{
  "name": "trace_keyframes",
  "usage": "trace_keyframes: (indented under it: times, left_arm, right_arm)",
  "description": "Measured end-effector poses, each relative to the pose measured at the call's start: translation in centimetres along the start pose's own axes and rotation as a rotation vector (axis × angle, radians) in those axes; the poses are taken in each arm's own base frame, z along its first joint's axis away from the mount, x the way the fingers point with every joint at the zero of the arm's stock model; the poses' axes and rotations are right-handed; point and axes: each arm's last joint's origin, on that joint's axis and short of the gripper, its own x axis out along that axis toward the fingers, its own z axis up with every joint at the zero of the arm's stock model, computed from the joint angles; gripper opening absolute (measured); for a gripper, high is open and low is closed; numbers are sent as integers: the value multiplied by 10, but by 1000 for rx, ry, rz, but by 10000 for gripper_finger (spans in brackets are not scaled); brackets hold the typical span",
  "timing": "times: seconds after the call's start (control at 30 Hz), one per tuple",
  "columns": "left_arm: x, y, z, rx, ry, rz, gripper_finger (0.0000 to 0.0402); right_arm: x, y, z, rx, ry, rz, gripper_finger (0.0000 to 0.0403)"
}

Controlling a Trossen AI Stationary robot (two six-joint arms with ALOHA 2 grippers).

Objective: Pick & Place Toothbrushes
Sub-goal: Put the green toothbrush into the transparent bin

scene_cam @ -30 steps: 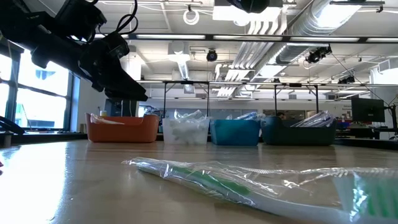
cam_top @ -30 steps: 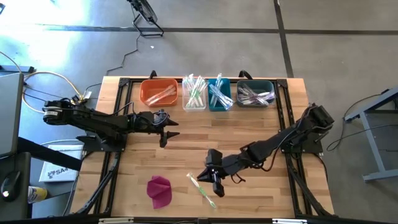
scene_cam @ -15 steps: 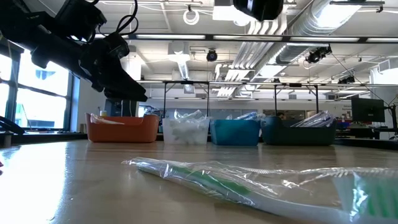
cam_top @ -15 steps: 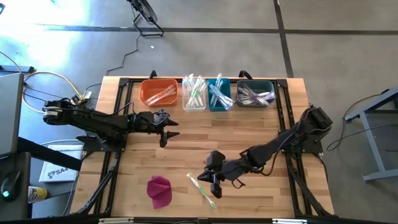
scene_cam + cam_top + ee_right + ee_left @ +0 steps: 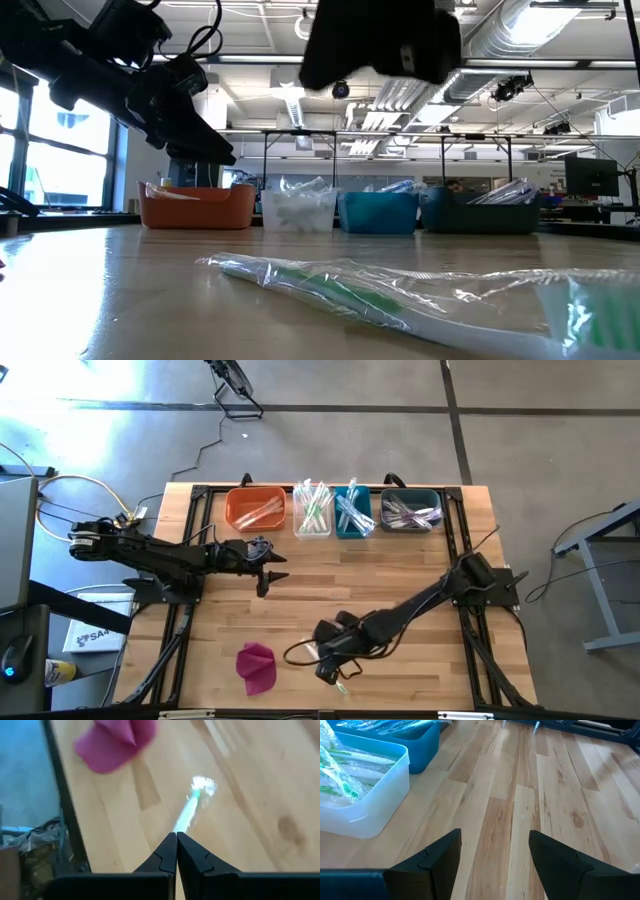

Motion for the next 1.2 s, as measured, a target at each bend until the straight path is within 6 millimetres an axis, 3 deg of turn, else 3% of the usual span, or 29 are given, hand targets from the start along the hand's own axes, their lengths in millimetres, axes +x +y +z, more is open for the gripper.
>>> trace_keyframes:
  times: [0.2, 0.4, 0.53, 0.83, 1.2]
  left_arm:
    - [0, 0, -1, 0, 12, 2, 228]
    - [0, 0, -1, -21, 14, 2, 228]
    - [0, 0, -2, -22, 22, 4, 228]
    - [0, 1, -4, -21, 38, 7, 228]
    - [0, 1, -4, -21, 41, 7, 228]
  right_arm:
    - [24, -1, -4, 57, 137, 86, 3]
    - [28, -3, -1, 37, 164, 114, 9]
    - [28, -4, -2, -11, 145, 100, 43]
    - [29, -6, 1, -40, 71, 36, 163]
    - [29, -6, 0, -41, 66, 30, 184]
